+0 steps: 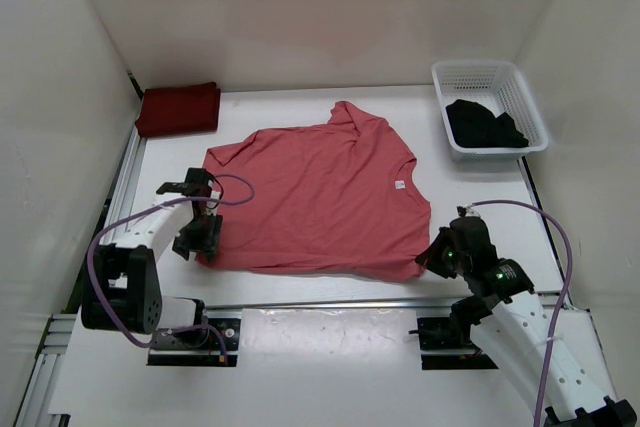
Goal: Fold and stack the t-shirts
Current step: Flatten out the tshirt, then fold the flattened tshirt in 1/3 of the way
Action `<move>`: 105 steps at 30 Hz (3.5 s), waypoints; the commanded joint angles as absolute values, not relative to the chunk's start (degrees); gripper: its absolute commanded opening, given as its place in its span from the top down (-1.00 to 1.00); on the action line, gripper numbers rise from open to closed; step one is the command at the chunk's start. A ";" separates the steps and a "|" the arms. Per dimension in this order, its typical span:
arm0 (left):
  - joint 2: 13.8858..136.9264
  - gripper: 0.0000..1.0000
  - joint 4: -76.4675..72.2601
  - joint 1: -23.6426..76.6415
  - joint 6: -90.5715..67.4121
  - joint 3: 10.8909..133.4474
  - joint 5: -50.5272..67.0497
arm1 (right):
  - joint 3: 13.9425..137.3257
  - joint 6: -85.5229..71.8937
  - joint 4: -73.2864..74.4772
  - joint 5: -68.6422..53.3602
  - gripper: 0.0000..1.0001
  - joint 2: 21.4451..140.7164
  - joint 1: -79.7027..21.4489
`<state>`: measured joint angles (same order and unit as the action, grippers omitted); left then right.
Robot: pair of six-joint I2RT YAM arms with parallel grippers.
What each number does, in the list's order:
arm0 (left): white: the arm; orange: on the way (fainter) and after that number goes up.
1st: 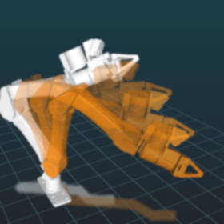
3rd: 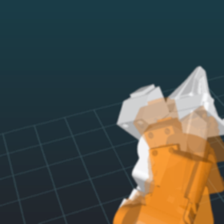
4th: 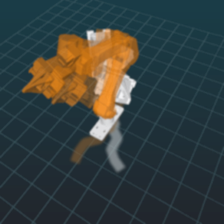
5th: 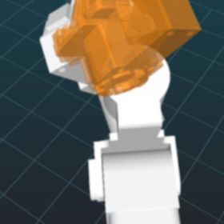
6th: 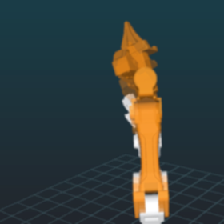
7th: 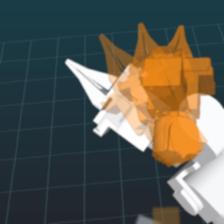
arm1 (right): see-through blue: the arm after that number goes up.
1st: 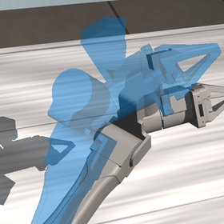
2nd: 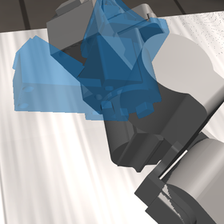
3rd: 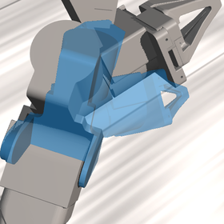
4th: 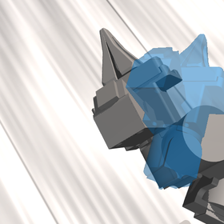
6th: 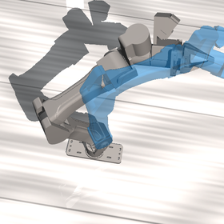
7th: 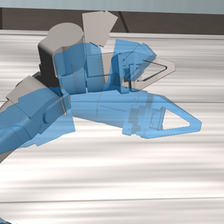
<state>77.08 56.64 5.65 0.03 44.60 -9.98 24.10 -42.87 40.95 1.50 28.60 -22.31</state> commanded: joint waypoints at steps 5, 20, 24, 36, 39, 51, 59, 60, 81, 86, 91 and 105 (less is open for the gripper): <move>82.70 -0.24 51.42 2.12 0.00 47.72 -2.74 | 23.55 -41.31 39.64 3.08 1.00 29.52 -22.68; 78.84 0.79 59.58 -2.46 0.00 49.13 -2.02 | 26.98 -40.08 39.64 3.60 1.00 33.30 -22.68; 84.60 0.79 60.21 -3.87 0.00 59.70 -3.43 | 36.33 -34.21 33.42 5.44 1.00 45.11 -19.97; 100.35 0.79 40.26 0.88 0.00 125.53 -13.64 | 140.31 -33.37 30.76 -6.77 1.00 96.00 1.66; 93.34 0.79 32.51 2.36 0.00 115.58 -10.62 | 107.61 -34.37 11.51 -5.54 1.00 81.49 1.06; 82.97 0.79 42.26 5.71 0.00 85.01 -8.44 | 65.03 -27.60 25.39 -4.22 1.00 56.01 -1.66; 79.37 0.79 49.12 5.71 0.00 62.68 -7.21 | 32.10 -36.72 34.17 -9.21 1.00 27.97 -5.45; 78.06 0.79 50.96 5.71 0.00 59.71 -7.21 | 28.43 -37.43 35.84 -9.23 1.00 24.03 -5.45; 81.28 0.70 68.91 2.46 0.00 59.22 -5.55 | 42.61 -30.69 31.48 -10.37 1.00 49.28 -5.45; 90.69 0.67 68.91 -0.43 0.00 65.90 -4.92 | 49.65 -28.13 26.29 -10.37 1.00 65.43 -5.97; 96.76 0.62 68.29 -2.55 0.00 70.74 -3.70 | 59.14 -24.97 25.14 -9.05 1.00 77.76 -7.03; 100.99 0.62 66.62 -4.22 0.00 70.31 -3.08 | 83.31 -16.88 29.71 -7.91 1.00 106.95 -9.14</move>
